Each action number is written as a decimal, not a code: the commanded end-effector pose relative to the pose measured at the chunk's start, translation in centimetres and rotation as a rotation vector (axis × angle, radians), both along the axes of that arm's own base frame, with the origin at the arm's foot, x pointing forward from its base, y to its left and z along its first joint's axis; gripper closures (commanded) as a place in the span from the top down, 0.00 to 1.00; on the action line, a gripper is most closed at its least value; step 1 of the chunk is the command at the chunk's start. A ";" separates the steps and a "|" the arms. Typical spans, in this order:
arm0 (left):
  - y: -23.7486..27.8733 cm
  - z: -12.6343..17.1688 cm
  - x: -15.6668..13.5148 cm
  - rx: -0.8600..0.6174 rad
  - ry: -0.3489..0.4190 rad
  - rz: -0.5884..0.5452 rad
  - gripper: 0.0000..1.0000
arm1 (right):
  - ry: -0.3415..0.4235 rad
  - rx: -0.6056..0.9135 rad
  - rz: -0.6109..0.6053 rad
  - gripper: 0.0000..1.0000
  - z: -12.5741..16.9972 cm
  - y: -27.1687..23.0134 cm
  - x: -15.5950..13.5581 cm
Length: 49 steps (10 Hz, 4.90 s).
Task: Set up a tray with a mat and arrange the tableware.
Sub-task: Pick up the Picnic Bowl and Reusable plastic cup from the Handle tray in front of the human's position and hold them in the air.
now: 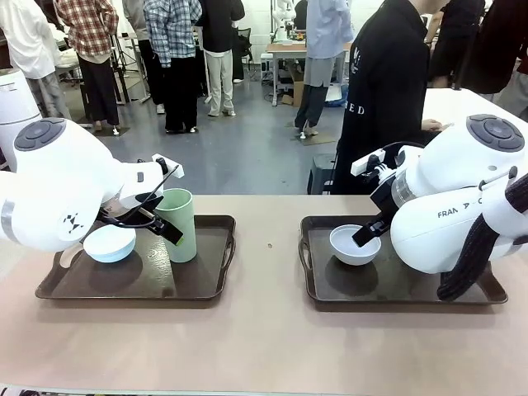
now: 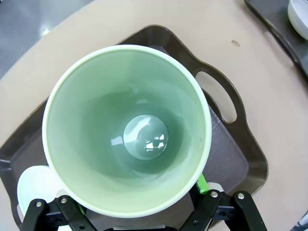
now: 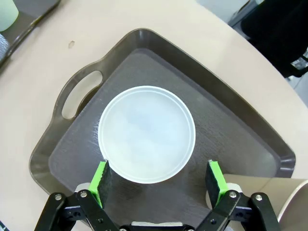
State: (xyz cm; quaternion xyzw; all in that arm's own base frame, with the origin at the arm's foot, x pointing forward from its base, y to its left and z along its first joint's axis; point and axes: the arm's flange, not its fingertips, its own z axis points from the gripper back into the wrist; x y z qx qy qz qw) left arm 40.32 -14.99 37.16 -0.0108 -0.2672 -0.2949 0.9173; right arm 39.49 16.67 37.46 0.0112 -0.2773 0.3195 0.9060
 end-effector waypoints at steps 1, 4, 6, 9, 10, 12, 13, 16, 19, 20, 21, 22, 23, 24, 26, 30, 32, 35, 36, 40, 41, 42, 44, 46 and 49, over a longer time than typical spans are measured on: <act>0.0 0.0 0.0 0.000 0.000 0.000 1.00 | 0.000 0.000 0.000 1.00 0.0 0.0 0.0; 1.2 3.2 -2.8 0.049 0.022 -0.018 1.00 | 0.083 0.079 -0.103 1.00 2.0 0.7 -3.0; 4.6 10.2 -10.1 0.142 0.103 0.061 1.00 | 0.204 0.069 -0.173 1.00 4.6 0.7 -11.5; 5.5 9.8 -16.8 -0.037 0.478 0.010 1.00 | 0.470 0.097 -0.314 1.00 -2.7 -4.6 -18.9; 4.2 11.4 -8.1 0.100 0.185 0.053 1.00 | 0.498 -0.017 -0.401 1.00 -3.7 -5.0 -19.1; 4.2 11.4 -8.1 0.100 0.185 0.053 1.00 | 0.402 0.056 -0.257 1.00 5.6 2.3 -8.7; 4.3 12.7 -11.2 0.058 0.277 0.030 1.00 | 0.481 0.023 -0.321 1.00 4.9 1.5 -9.2; 9.5 13.9 -10.0 -0.758 0.354 0.086 1.00 | 0.513 0.798 0.075 1.00 8.4 -10.6 -12.8; 9.6 14.8 -9.1 -0.554 0.341 0.098 1.00 | 0.436 0.607 -0.009 1.00 13.0 -8.6 -8.0; 9.6 14.8 -9.1 -0.554 0.341 0.098 1.00 | 0.436 0.607 -0.009 1.00 13.0 -8.6 -8.0; 11.5 15.3 -8.9 -0.729 0.353 0.114 1.00 | 0.389 0.793 0.041 1.00 13.8 -14.3 -8.1; 12.7 15.9 -8.3 -1.122 0.474 0.016 1.00 | 0.507 1.136 0.296 1.00 13.8 -14.6 -7.9; 14.5 15.5 -8.0 -1.315 0.549 0.026 1.00 | 0.531 1.334 0.396 1.00 13.4 -15.9 -8.1; 16.1 14.5 -8.0 -1.374 0.657 0.142 1.00 | 0.571 1.457 0.402 1.00 12.2 -17.3 -8.4; 17.8 11.8 -7.2 -1.365 0.808 0.262 1.00 | 0.674 1.617 0.295 1.00 8.6 -19.9 -8.5; 16.4 14.7 -8.8 -1.284 0.598 0.089 1.00 | 0.515 1.480 0.358 1.00 12.2 -19.7 -9.5; 16.4 14.7 -8.8 -1.284 0.598 0.089 1.00 | 0.515 1.480 0.358 1.00 12.2 -19.7 -9.5; 16.4 14.7 -8.8 -1.284 0.598 0.089 1.00 | 0.515 1.480 0.358 1.00 12.2 -19.7 -9.5; 16.4 14.7 -8.8 -1.284 0.598 0.089 1.00 | 0.515 1.480 0.358 1.00 12.2 -19.7 -9.5; 16.4 14.7 -8.8 -1.284 0.598 0.089 1.00 | 0.515 1.480 0.358 1.00 12.2 -19.7 -9.5; 16.4 14.7 -8.8 -1.284 0.598 0.089 1.00 | 0.515 1.480 0.358 1.00 12.2 -19.7 -9.5; 16.4 14.7 -8.8 -1.284 0.598 0.089 1.00 | 0.515 1.480 0.358 1.00 12.2 -19.7 -9.5; 16.4 14.7 -8.8 -1.284 0.598 0.089 1.00 | 0.515 1.480 0.358 1.00 12.2 -19.7 -9.5; 16.4 14.7 -8.8 -1.284 0.598 0.089 1.00 | 0.515 1.480 0.358 1.00 12.2 -19.7 -9.5; 16.4 14.7 -8.8 -1.284 0.598 0.089 1.00 | 0.515 1.480 0.358 1.00 12.2 -19.7 -9.5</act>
